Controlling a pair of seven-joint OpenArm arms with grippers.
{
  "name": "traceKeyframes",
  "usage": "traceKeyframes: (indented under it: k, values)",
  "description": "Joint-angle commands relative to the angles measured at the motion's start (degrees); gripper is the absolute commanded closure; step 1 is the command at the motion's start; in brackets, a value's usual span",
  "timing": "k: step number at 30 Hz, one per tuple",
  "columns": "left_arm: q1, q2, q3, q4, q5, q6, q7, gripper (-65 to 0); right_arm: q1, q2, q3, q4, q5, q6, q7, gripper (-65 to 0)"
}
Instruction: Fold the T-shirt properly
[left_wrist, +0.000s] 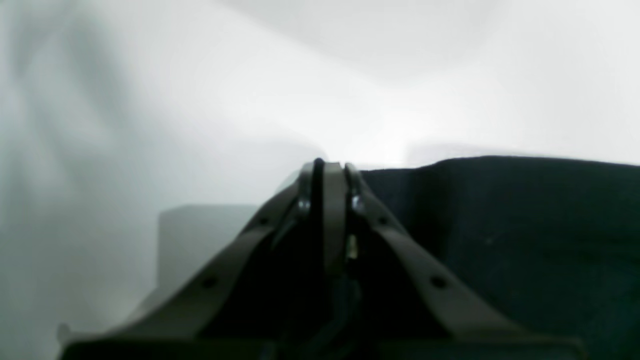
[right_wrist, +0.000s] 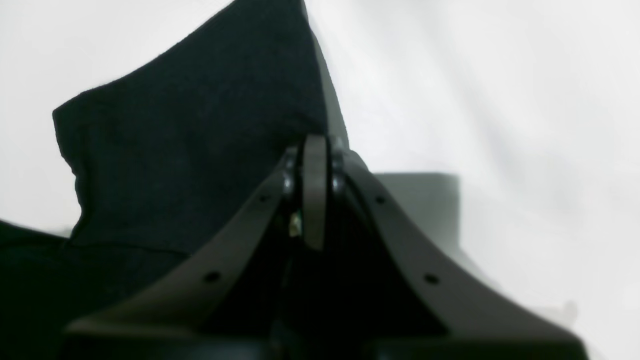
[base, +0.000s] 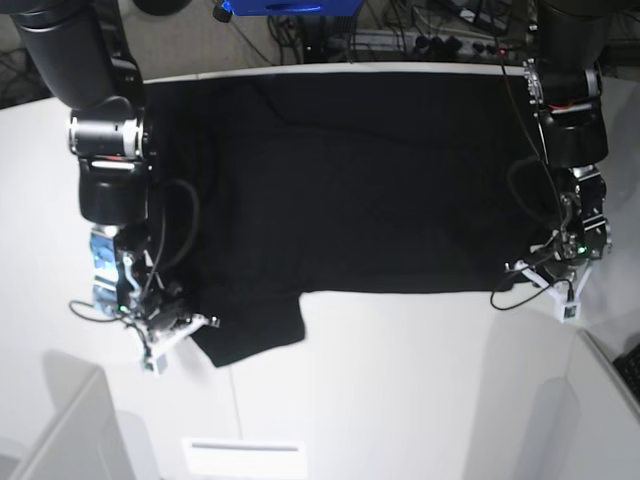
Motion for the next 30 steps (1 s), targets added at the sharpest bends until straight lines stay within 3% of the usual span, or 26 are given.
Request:
traceKeyframes:
  k: [1,8,12,19,23,30]
  values:
    - [-0.5,-0.8,-0.2,0.8,-0.1,-0.2,0.3,0.0,2.1,0.6,0.1,1.1,0.4,0.1,0.7,0.0]
    - [2.9,-0.9,-0.2,7.4,-0.1,-0.2,0.3,0.0,1.9,1.4,0.1,1.3,0.4,0.1,0.1,0.0]
    - [4.3,-0.7,-0.3,11.9,-0.2,-0.2,3.1,0.0,1.2,1.5,0.1,1.3,0.4,0.1,0.0,0.0]
    - [6.4,-0.5,-5.7,16.3,-0.2,-1.7,5.4,0.0,0.0,1.5,0.4,1.5,0.4,0.1,-1.1,0.0]
    - [6.4,-0.5,-5.9,16.7,-0.2,-5.3,6.7,0.0,-2.5,1.5,0.4,7.5,0.4,0.1,-1.3,0.0]
    - [6.8,-0.5,-6.0,17.8,-1.0,-5.5,6.8,0.0,-6.9,1.5,0.6,18.0,0.5,0.1,-5.0,0.0]
